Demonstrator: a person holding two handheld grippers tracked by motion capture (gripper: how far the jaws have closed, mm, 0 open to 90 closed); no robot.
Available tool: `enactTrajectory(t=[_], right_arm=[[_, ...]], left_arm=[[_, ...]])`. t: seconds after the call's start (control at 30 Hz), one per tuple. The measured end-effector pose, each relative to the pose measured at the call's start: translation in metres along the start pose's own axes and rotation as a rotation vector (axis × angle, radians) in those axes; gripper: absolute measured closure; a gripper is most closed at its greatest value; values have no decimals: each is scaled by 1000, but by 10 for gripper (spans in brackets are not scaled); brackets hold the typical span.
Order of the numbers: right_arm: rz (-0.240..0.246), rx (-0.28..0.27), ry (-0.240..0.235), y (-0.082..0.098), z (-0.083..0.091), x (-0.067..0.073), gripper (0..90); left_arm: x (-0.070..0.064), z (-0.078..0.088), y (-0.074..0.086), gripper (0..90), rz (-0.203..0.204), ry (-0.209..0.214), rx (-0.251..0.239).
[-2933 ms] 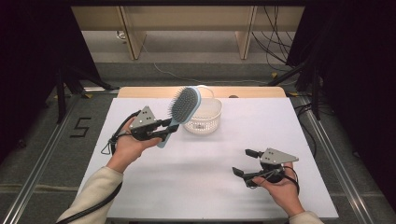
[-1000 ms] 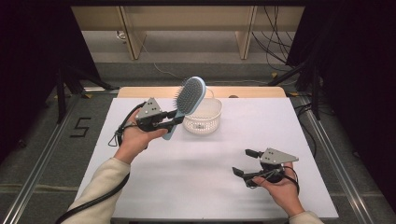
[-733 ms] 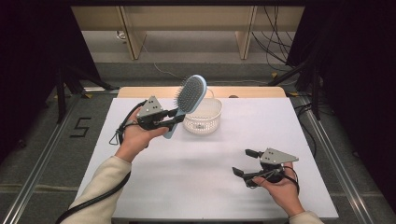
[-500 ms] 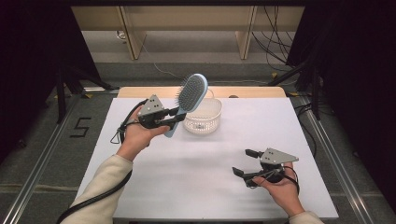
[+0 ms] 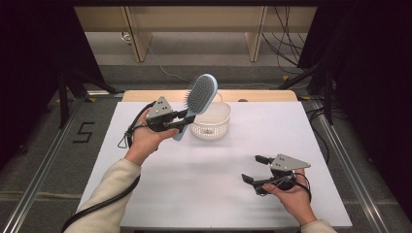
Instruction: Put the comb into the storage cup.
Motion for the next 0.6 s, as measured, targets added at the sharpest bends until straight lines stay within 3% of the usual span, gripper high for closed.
enactTrajectory(t=[0.6], right_arm=[[1,-2,-1,0,0,0,158]], left_arm=[[5,-10,-5,696,8,-8,-4]])
Point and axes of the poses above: each handheld gripper's, and its own axes: z roughly backward along the jaws, y roughly out of its underside, x roughly to its left, the point moved 5 cm from there along -z, roughly forward along the jaws, and after that the axes turned 4 degrees about -x, right-handed, at the moved point
